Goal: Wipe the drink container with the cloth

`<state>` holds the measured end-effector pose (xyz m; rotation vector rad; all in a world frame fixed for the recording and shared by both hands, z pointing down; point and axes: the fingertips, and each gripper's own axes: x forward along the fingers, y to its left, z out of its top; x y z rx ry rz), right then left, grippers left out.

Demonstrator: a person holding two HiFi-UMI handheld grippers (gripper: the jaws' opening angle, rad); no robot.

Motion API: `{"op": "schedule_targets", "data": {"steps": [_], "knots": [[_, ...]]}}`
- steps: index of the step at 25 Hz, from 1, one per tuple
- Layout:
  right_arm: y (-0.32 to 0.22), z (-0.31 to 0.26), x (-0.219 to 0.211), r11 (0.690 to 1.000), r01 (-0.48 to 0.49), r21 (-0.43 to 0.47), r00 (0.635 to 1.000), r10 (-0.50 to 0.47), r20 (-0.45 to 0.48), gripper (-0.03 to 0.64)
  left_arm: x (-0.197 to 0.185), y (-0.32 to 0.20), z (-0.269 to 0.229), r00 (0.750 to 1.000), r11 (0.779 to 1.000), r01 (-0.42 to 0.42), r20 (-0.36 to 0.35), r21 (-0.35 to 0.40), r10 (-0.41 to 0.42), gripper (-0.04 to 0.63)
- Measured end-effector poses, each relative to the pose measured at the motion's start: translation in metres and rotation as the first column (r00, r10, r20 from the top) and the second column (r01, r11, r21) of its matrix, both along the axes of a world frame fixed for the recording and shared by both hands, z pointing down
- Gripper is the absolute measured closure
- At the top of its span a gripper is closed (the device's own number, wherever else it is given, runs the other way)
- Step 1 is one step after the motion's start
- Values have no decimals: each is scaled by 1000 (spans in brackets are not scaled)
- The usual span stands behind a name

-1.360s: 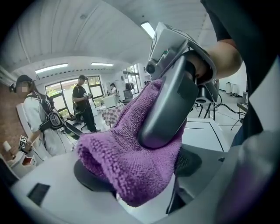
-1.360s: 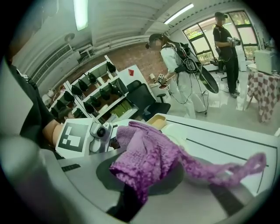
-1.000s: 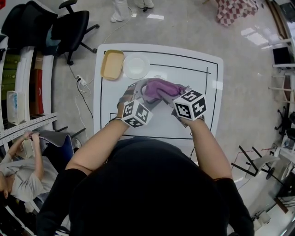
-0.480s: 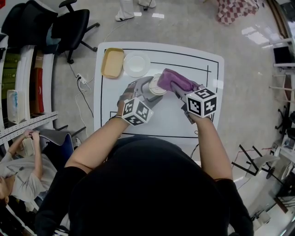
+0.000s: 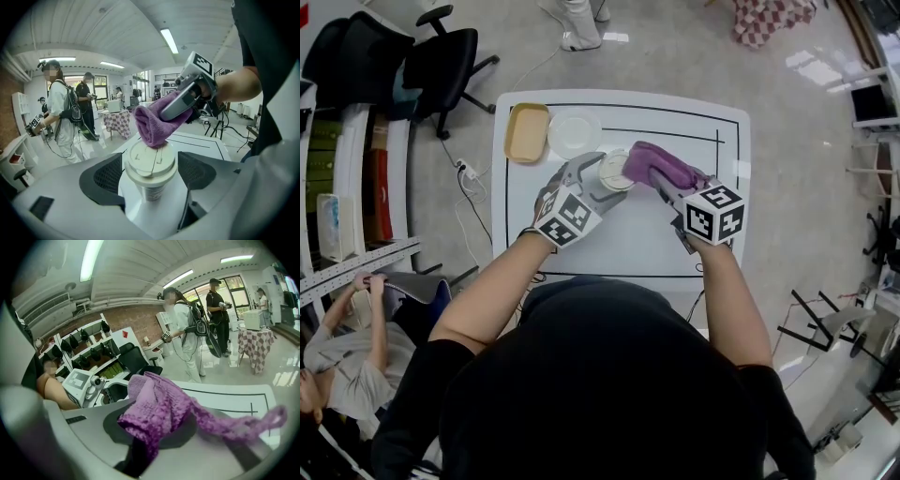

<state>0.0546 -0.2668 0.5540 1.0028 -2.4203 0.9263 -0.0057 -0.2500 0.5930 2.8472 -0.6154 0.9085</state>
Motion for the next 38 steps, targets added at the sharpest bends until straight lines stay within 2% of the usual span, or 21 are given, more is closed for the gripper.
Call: {"op": "schedule_targets", "data": {"steps": [4,7,10,12,14,18,22,30,34,38], "knots": [[18,-8,23,997,-71,25,997,71,26,541,-3,0,-18,997,999,-14,-79,-35,11,196],[35,-10,37,994,-105,42,994,104,33,541,-1,-3,-33,991,998,-18,-137,-68,9,237],[57,-2,40,993,-105,60,994,104,21,541,3,-13,-37,989,993,3,-146,-121,-21,336],[73,6,35,994,-73,79,997,74,-2,541,4,-21,-32,992,984,41,-107,-175,-61,500],[91,12,23,995,-2,99,999,6,-38,541,10,-22,-35,992,971,51,-100,-232,-76,552],[122,21,-17,981,133,142,989,-122,-84,541,28,-11,-41,997,963,-31,-73,-269,11,558],[132,29,-45,960,214,181,973,-193,-130,541,32,0,-26,999,956,-29,-28,-292,22,563],[97,47,-59,964,70,255,992,-40,-121,543,37,4,-23,997,954,-81,-45,-290,71,572],[88,68,-49,969,-19,244,988,56,-144,543,38,5,-20,995,951,-102,-43,-292,93,572],[83,97,-39,974,-99,205,986,124,-113,543,40,6,-18,993,952,-118,-52,-284,107,574]]}}
